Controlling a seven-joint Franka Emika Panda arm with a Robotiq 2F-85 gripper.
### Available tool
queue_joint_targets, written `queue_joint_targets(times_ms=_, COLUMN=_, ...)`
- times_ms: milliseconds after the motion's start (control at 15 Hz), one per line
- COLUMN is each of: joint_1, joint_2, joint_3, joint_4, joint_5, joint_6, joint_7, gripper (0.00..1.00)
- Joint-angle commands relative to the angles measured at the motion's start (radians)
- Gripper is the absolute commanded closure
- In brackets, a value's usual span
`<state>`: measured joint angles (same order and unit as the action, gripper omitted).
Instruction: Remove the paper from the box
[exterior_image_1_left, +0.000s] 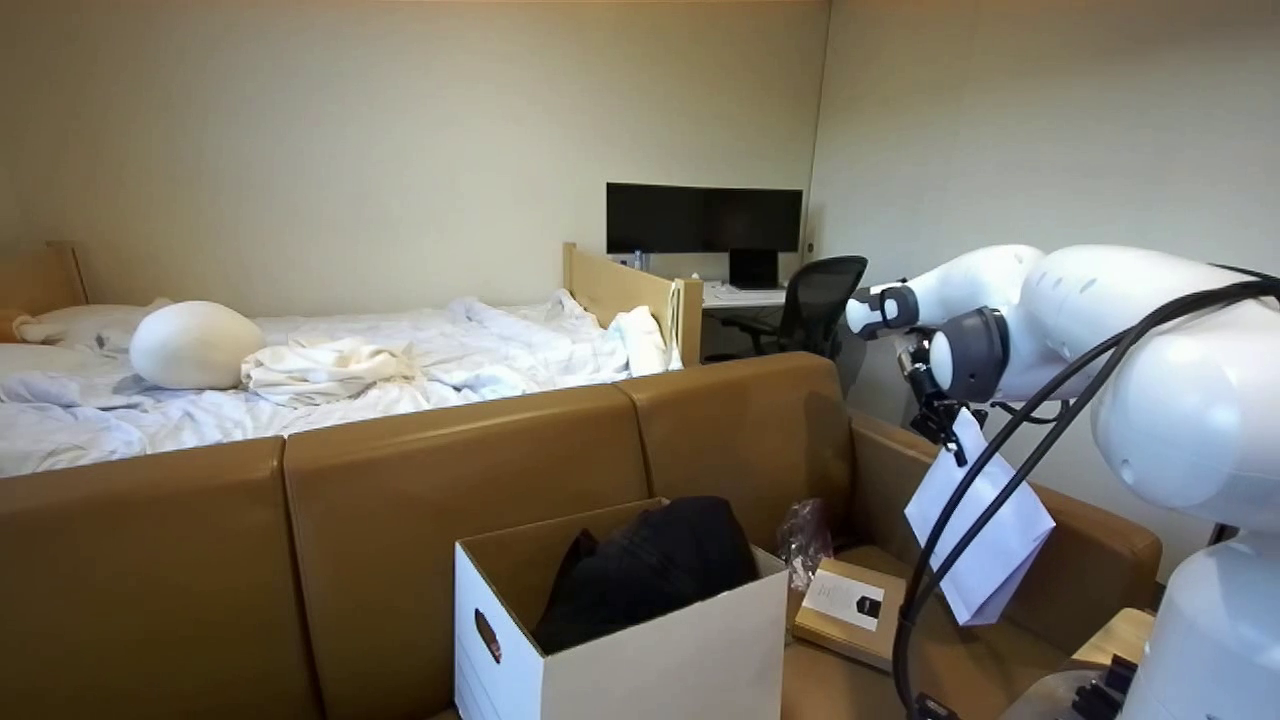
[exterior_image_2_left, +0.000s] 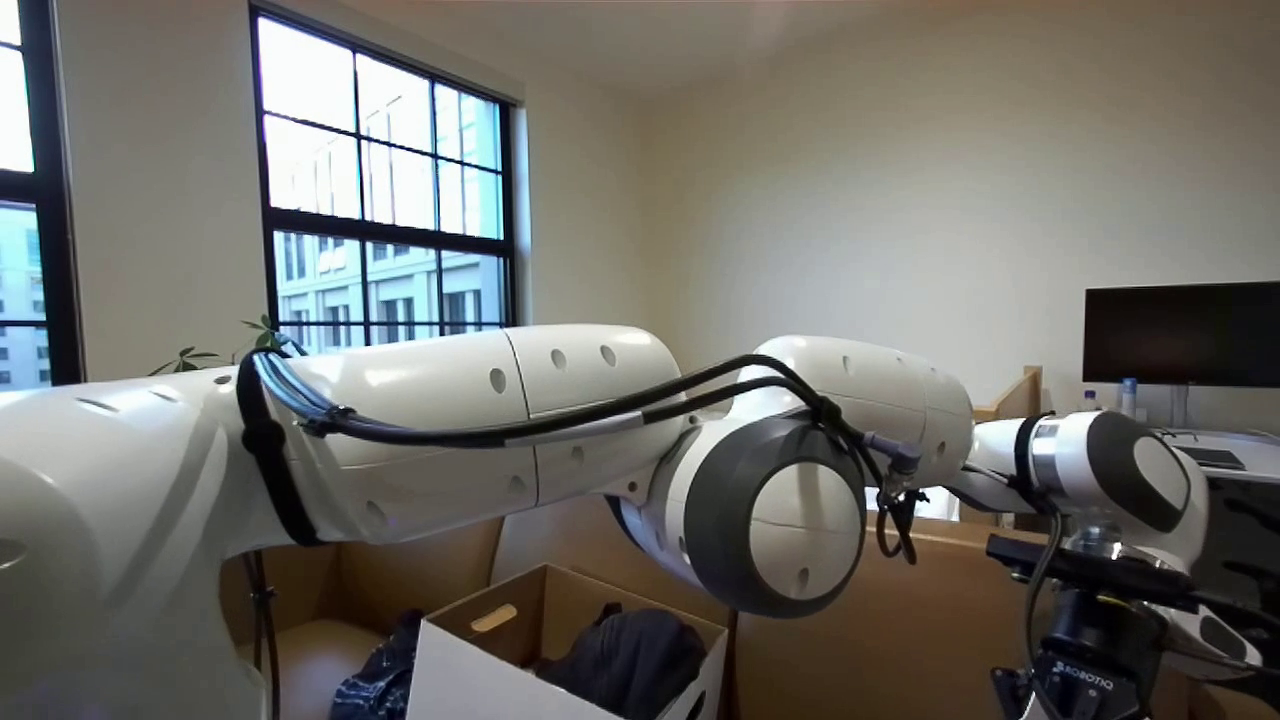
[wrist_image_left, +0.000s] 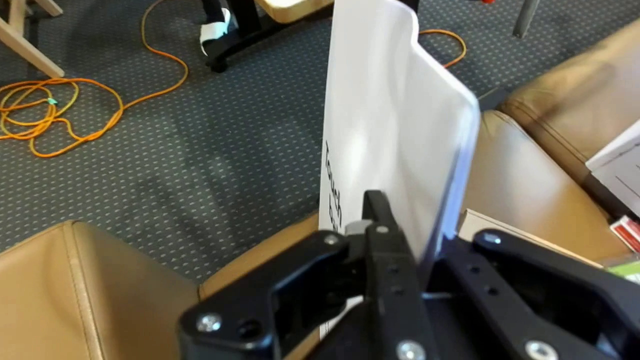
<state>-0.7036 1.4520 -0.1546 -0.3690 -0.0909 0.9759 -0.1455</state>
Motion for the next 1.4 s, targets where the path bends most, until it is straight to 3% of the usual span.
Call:
queue_joint_targets(times_ms=0, joint_1=-0.046, joint_2=-0.032, joint_3=0.046, joint_4=-0.012, joint_5=0.081, joint_6=0.024, joint_7=0.108, gripper=0.97)
queue_joint_targets(times_ms=1333, joint_1=-0.115, joint_2=-0.055, joint_3=0.143, joint_4=-0.037, joint_5=0.308, joint_6=0.031, joint_7=0.597, gripper=0.97)
